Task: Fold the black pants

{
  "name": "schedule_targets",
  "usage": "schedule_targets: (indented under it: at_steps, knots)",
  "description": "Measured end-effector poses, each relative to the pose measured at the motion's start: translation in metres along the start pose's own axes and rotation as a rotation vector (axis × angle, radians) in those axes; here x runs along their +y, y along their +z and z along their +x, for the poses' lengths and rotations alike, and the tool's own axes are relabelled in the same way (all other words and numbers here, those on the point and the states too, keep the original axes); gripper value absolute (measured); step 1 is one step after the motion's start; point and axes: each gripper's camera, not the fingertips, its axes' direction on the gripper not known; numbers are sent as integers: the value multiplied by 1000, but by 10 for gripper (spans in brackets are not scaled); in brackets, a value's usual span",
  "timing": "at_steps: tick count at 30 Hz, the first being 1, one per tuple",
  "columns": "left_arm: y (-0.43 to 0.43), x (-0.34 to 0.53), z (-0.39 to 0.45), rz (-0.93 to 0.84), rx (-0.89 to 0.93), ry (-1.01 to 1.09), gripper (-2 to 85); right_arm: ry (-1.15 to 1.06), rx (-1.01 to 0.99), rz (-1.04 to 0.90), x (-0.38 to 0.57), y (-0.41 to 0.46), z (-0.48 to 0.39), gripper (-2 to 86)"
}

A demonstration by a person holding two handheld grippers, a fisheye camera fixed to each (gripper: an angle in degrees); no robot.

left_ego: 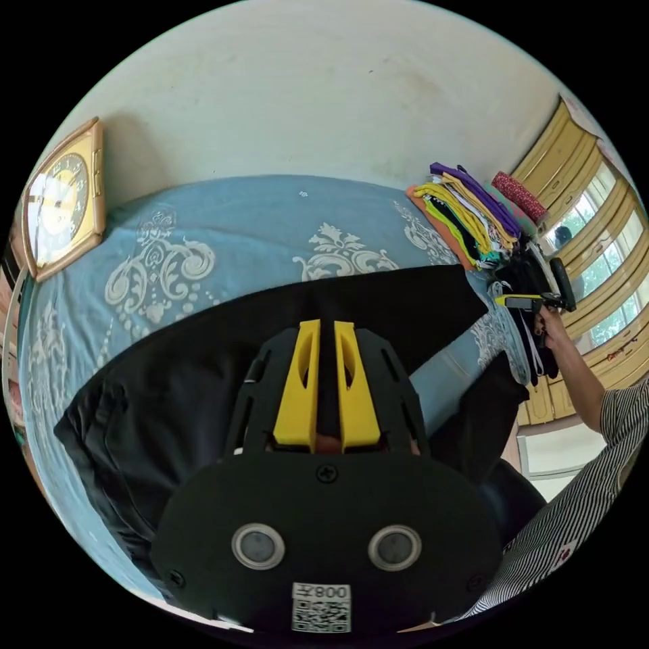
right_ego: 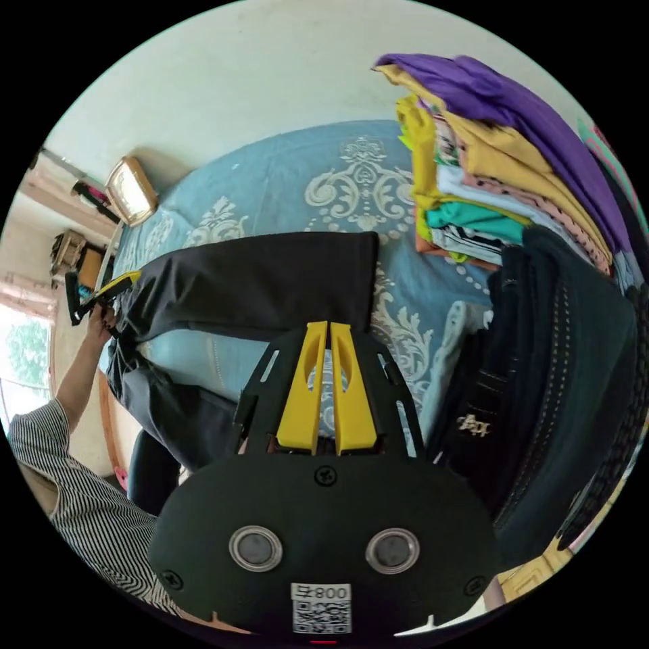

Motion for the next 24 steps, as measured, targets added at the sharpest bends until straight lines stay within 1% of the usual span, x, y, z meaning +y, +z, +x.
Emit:
schedule_targets:
  at_steps: [4, 7, 9, 12, 14, 17, 20, 24]
  knots:
    - [-28, 73, 6, -63, 58, -60, 46, -202, 18, -66, 29, 7, -68, 30]
    - [-43, 118, 17, -135, 82, -58, 62, -287, 74, -126, 56, 8, -99, 49]
    - [-50, 136, 24, -172, 66, -46, 68, -305, 133, -149, 72, 6, -107, 52]
    - [-46, 153, 39, -274, -26, 34, 72, -306, 193, -192, 92, 1, -112, 59]
    - [-36, 158, 47, -345, -109, 64, 71, -292, 190, -201, 100, -4, -111, 64]
    - [-24, 164, 58, -400, -161, 100, 68, -257, 185, -246, 109, -4, -108, 73]
    - [-23, 173, 72, -418, -229, 173, 59, -234, 238, -277, 118, -6, -109, 79]
    - [-28, 186, 81, -413, -251, 191, 34, -196, 254, -280, 128, -9, -109, 75]
